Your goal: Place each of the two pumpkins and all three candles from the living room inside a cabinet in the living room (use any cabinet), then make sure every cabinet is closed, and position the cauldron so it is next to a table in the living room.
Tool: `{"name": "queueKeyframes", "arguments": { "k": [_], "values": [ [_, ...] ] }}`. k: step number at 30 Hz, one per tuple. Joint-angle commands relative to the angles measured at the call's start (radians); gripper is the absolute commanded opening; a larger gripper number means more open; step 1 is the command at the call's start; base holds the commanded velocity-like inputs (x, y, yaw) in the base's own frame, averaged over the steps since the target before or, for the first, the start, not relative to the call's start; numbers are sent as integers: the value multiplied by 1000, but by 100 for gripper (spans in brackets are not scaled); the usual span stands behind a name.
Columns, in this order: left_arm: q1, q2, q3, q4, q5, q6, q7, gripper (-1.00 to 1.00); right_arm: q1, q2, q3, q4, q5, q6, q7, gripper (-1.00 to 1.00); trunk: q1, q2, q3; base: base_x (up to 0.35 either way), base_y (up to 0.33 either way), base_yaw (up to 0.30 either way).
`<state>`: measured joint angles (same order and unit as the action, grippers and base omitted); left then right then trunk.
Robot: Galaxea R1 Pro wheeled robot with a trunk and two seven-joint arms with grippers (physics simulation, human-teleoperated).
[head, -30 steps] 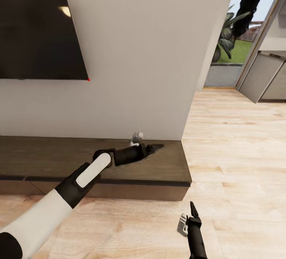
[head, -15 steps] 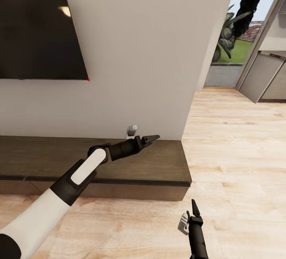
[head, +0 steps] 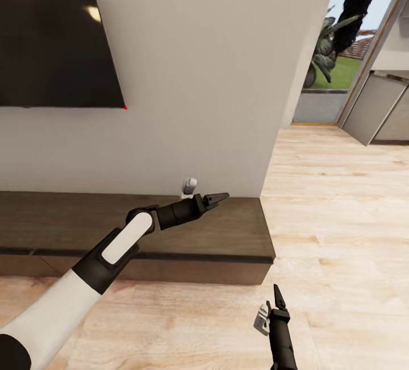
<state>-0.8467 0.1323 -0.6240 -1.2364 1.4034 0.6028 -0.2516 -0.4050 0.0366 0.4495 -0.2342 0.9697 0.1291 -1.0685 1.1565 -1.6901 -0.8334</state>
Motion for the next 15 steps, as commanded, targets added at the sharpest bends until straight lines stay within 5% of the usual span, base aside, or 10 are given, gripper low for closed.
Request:
{"name": "queueKeyframes", "arguments": {
  "k": [1,15],
  "values": [
    [0,0,0,0,0,0,0,100,0,0,0,0,0,0,0,100,4,-7,-3,0,0,0],
    [0,-3,-1,2,-1,0,0,100,0,2,0,-1,1,0,-1,100,58,-105,-47,0,0,0]
  ]
}}
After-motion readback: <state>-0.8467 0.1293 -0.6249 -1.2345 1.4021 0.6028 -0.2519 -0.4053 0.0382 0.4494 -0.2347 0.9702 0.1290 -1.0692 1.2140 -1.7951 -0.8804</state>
